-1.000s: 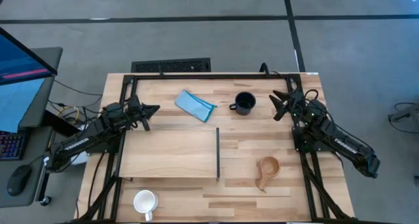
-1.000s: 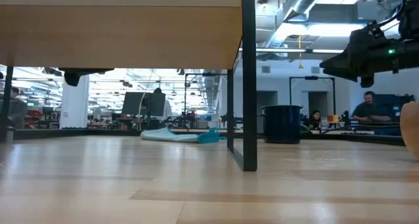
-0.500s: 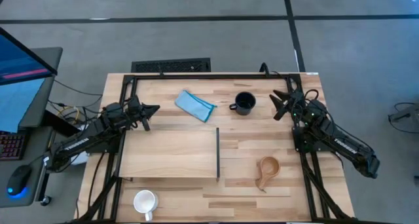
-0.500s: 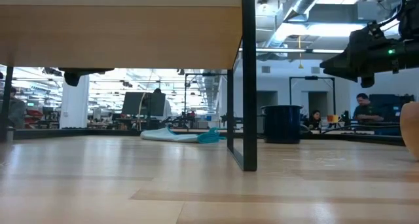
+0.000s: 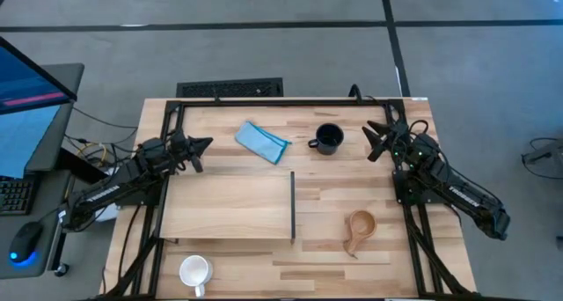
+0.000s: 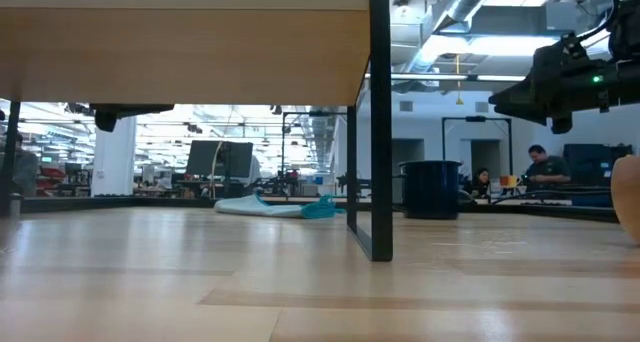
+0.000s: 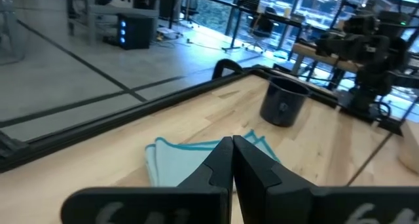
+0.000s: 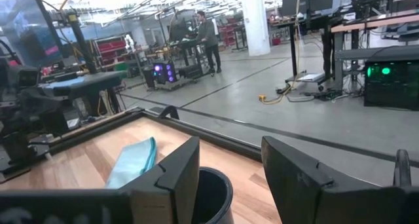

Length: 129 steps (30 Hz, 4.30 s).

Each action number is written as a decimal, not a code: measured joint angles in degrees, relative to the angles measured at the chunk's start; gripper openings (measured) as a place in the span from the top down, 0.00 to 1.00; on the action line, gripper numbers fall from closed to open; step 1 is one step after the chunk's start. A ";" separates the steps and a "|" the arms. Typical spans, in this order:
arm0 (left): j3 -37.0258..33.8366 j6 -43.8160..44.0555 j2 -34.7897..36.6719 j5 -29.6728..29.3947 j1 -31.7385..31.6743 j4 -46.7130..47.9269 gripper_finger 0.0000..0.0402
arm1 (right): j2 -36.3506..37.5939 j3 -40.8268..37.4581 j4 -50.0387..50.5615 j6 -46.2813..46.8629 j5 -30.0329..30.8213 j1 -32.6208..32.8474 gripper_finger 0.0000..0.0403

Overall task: Stack small to large cups/mugs on shelf
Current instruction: Put the brown wooden cup on the shelf

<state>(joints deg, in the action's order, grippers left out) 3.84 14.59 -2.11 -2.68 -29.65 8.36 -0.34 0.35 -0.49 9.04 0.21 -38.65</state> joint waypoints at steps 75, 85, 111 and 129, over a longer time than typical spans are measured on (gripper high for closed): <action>0.02 -0.55 0.00 -0.76 0.00 -0.07 1.00 | -3.05 17.84 -10.32 9.03 -10.43 0.76 0.39; 0.02 -0.57 0.00 -0.76 0.00 -0.07 1.00 | -21.31 32.34 -9.46 1.31 -18.87 0.76 0.39; 0.02 -2.95 0.00 -0.76 0.00 -0.07 1.00 | -47.02 72.01 52.10 2.74 -21.18 18.47 0.39; 0.02 -2.91 0.00 -0.78 0.00 -0.04 1.00 | -59.04 71.97 71.37 9.05 -8.17 37.81 0.39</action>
<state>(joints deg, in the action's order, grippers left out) 3.86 11.68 -2.11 -3.46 -29.65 8.32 -59.38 72.31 70.88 18.09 -7.96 -0.85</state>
